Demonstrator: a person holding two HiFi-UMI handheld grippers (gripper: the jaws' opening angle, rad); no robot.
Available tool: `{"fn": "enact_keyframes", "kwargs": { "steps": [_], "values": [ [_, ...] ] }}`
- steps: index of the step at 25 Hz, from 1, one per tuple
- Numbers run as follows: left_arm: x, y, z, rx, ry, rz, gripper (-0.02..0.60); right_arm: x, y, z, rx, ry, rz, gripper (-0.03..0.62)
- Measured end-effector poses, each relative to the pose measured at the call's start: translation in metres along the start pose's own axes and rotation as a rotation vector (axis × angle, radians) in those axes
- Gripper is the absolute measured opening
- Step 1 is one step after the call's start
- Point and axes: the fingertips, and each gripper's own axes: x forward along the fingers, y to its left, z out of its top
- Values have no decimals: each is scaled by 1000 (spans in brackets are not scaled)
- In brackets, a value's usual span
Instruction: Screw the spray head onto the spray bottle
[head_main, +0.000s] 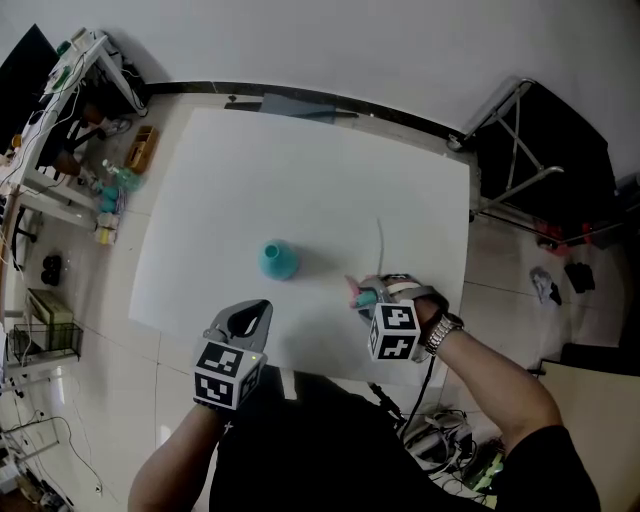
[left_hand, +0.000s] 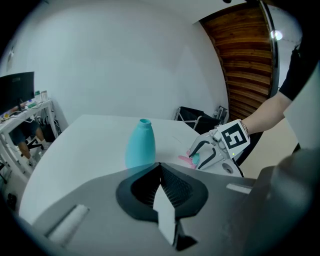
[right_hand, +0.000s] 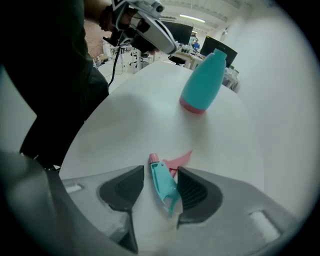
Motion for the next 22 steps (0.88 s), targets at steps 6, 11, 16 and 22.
{"fn": "enact_keyframes", "kwargs": {
  "steps": [6,11,16,22],
  "values": [
    [5,16,-3,18,0,6,17,0,6,1,-7,21,16,170],
    [11,20,0,10,9,-22,18,-3,5,1,31,2,15,150],
    [15,33,3,32,8,-30,18,-14,-2,12,179,-70,53,149],
    [29,47,-2,101,48,-26,90,-43,-23,34,484,-248,92,144]
  ]
}}
